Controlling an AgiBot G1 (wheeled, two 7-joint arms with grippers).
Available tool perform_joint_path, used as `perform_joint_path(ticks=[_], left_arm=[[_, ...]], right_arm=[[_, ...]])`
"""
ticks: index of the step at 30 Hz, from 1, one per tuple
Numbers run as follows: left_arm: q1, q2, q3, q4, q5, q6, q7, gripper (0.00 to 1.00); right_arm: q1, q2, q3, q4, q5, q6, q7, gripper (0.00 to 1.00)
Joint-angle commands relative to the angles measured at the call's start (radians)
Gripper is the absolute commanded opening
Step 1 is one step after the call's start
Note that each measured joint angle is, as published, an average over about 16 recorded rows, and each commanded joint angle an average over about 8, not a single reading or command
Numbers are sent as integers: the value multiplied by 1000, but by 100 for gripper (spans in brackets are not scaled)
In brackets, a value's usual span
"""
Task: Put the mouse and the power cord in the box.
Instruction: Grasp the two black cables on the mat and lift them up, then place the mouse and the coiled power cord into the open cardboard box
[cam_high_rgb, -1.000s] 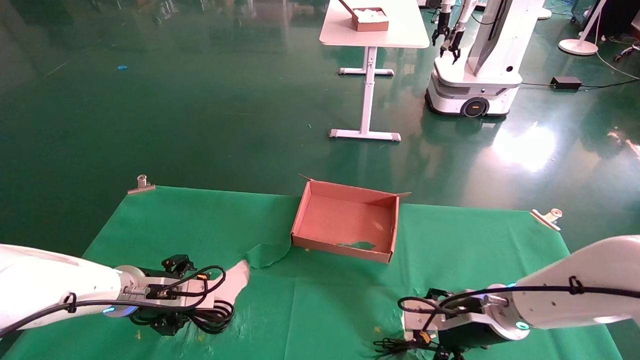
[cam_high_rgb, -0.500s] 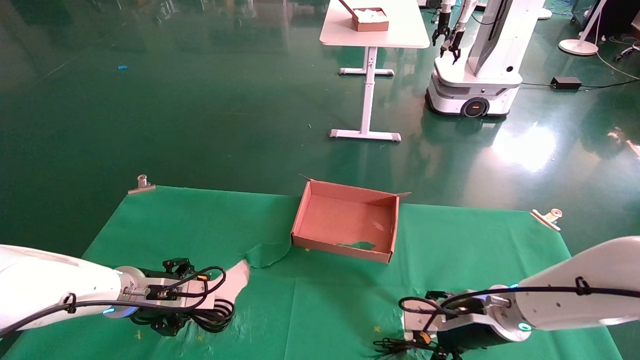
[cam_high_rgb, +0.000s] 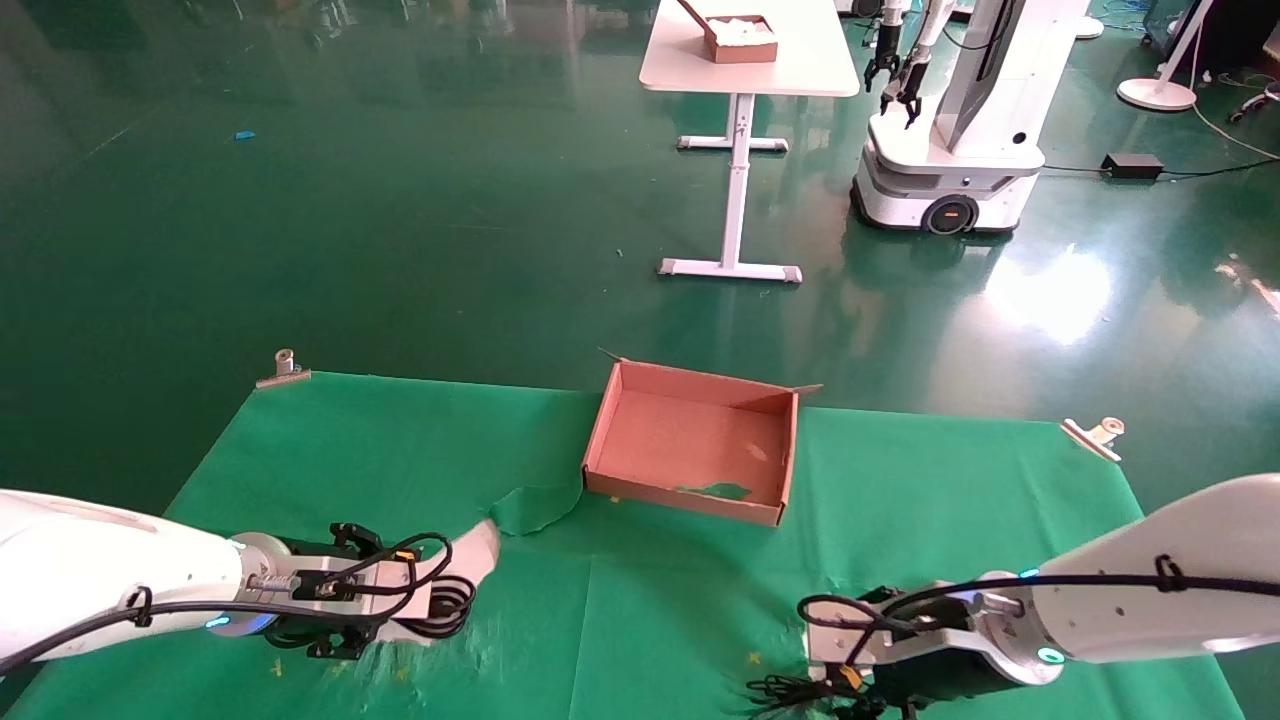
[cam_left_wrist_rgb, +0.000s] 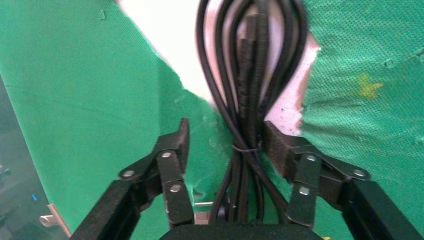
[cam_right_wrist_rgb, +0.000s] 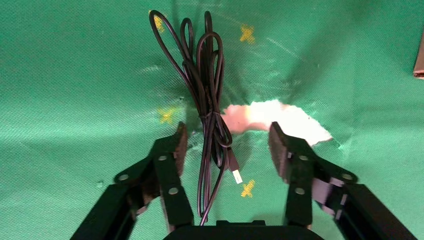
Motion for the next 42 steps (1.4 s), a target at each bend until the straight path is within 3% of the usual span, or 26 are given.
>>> perform_joint_path(ticks=[1, 20, 29, 34, 42], left_arm=[[0, 0, 0, 0, 0, 0, 0, 0], [-4, -2, -2, -2, 0, -1, 0, 0], [-77, -16, -53, -73, -101, 13, 35, 0], [-133, 80, -71, -52, -143, -55, 74, 0], [-161, 326, -8, 162, -176, -314, 219, 0]], right_arm=[[0, 0, 0, 1, 1, 0, 0, 0], [0, 2, 3, 2, 4, -1, 1, 0], [85, 29, 52, 16, 19, 31, 8, 0], [162, 61, 82, 8, 5, 54, 15, 0], [280, 161, 113, 34, -37, 22, 42, 0]])
